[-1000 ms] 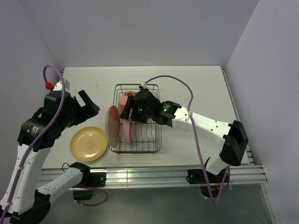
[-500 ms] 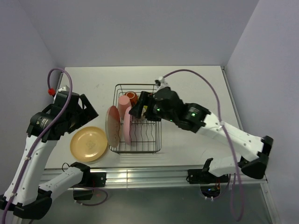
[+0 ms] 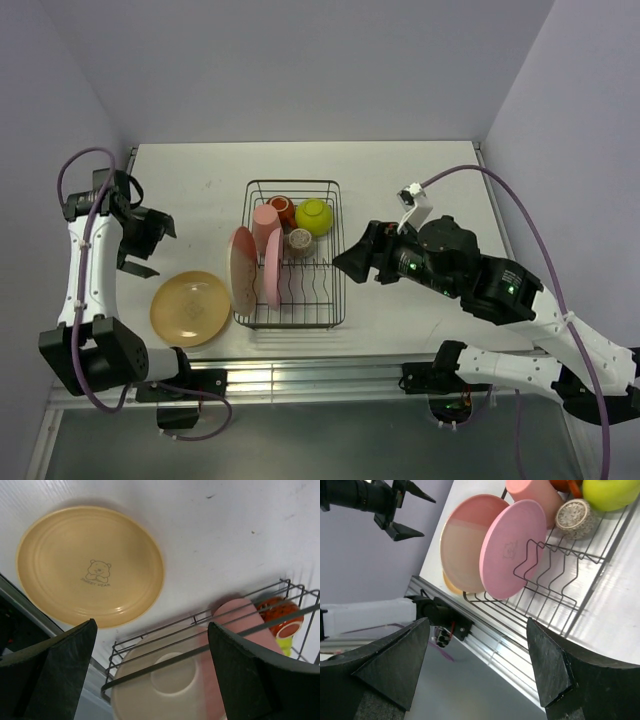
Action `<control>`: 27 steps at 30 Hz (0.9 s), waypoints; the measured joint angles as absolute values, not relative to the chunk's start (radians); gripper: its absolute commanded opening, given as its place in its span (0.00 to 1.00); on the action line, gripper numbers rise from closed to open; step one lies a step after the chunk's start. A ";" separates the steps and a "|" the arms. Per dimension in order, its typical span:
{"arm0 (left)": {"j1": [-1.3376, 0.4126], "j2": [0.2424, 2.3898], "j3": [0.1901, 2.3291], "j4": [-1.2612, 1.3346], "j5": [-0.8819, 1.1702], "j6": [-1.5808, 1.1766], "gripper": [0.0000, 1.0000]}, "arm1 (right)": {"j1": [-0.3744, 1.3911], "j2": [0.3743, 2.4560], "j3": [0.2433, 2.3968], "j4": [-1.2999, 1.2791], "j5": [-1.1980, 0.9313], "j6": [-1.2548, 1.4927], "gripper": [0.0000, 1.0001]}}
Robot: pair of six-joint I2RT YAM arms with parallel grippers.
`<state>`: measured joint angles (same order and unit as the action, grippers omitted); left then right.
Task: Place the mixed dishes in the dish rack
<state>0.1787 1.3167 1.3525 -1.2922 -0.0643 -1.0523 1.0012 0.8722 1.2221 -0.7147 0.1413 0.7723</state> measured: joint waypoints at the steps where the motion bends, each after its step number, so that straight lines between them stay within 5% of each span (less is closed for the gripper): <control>1: 0.206 1.323 1.334 -1.285 -0.052 -1.071 0.99 | 1.001 0.862 1.222 -0.729 0.142 0.760 0.85; 11: 0.225 1.339 1.119 -1.211 -0.057 -1.250 0.95 | 1.000 0.755 1.208 -0.756 0.165 0.704 0.85; 27: 0.228 1.663 1.180 -1.121 -0.112 -1.333 0.96 | 0.998 0.674 1.177 -0.817 0.236 0.677 0.87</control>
